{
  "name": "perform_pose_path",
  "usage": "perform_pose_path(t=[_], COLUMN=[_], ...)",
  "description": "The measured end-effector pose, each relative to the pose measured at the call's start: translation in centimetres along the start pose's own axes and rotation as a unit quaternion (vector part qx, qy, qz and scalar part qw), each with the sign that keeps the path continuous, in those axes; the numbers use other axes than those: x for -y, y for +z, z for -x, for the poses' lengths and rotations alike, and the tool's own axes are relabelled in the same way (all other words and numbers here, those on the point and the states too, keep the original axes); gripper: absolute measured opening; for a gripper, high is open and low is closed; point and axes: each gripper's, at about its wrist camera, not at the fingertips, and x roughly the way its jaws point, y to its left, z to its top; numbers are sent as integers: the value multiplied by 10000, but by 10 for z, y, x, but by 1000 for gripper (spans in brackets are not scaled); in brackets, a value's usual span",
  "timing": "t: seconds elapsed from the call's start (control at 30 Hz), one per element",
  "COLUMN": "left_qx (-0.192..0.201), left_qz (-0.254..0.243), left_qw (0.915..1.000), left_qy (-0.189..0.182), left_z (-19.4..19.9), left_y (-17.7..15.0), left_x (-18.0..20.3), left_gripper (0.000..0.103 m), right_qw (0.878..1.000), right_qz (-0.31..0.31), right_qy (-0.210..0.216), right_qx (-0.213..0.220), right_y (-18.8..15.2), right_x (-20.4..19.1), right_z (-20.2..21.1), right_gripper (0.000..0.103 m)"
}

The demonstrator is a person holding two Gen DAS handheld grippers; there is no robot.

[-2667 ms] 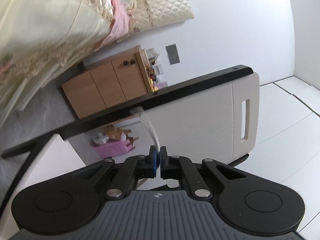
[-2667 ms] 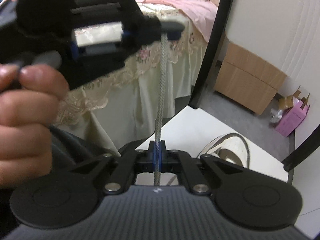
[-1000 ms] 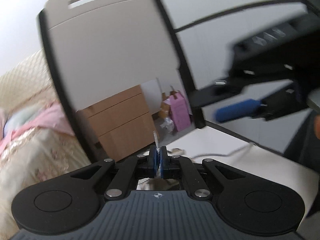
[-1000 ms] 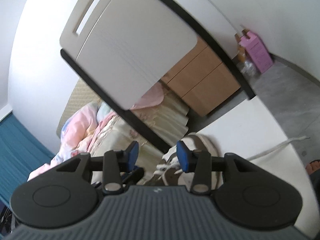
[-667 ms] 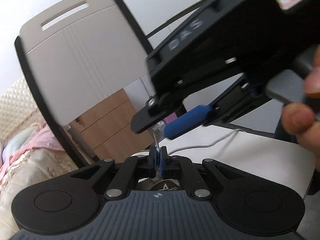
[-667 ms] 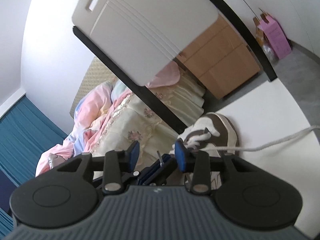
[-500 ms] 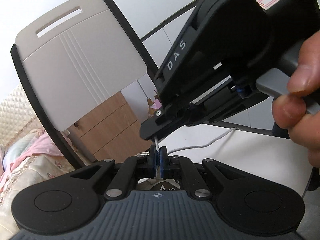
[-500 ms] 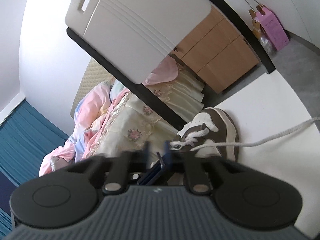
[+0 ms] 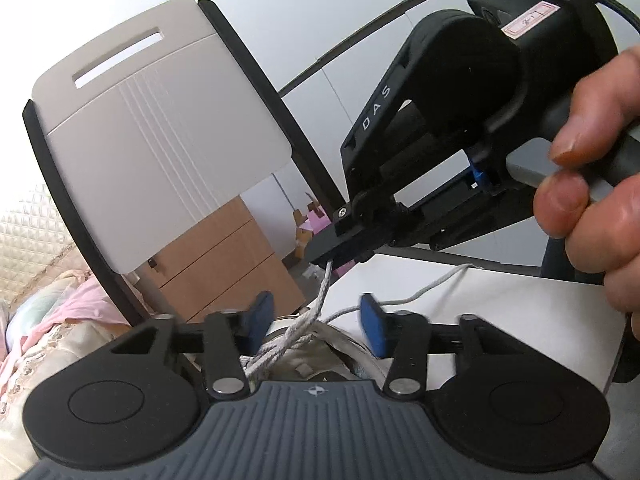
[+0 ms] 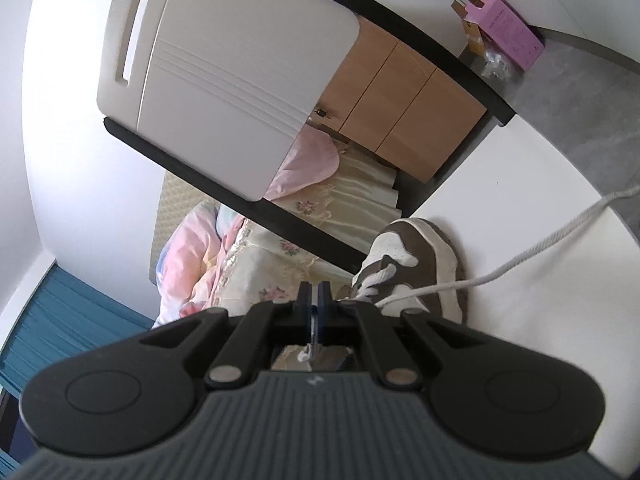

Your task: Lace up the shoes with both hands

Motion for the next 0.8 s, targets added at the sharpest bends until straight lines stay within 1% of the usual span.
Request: perform_pose_path(t=[0.03,0.13,0.17,0.2,0.23,0.27,0.4,0.43,0.57,0.63,0.7,0.73,0.8], left_qx=[24,62,73,85,115,124,160,178,179,161,127,102,51], left_qz=[-15,-220,-240,-259,-239,-218,-291,-294,-299,-259,-289,-339,-439], left_qw=[10000,9997,9997,9996,9996,9997,9994,9994,9994,9995,9994,9993,9990], left_qy=[-3,101,79,57,37,48,22,-19,44,117,138,123,91], left_z=[1,0,0,0,0,1,-5,-3,-1,0,-1,-2,-4], left_y=[-1,-1,-2,-3,-3,-4,0,0,3,4,3,2,-1], left_x=[2,6,5,4,2,3,-6,-7,-16,-28,-40,-46,-59], left_gripper=[37,27,24,16,6,4,4,4,4,4,4,4,4], right_qw=[10000,9999,9999,9999,9999,9999,9997,9996,9992,9995,9998,9994,9979], right_qz=[14,17,34,22,5,-20,-158,-211,-340,-273,-48,76,330], right_qy=[-19,34,32,31,31,31,34,70,214,114,-163,-291,-491], right_qx=[-20,-99,-108,-116,-124,-130,-163,-156,-82,-58,-119,-165,-256], right_y=[0,-1,-2,-2,-2,-2,-1,-1,1,2,0,-1,-5], right_x=[-1,-2,-3,-3,-3,-2,0,1,0,-2,-6,-8,-13], right_z=[-1,-3,-3,-3,-3,-4,-4,-3,2,3,1,-1,-6], right_gripper=[3,3,3,3,3,3,5,5,8,8,9,11,44])
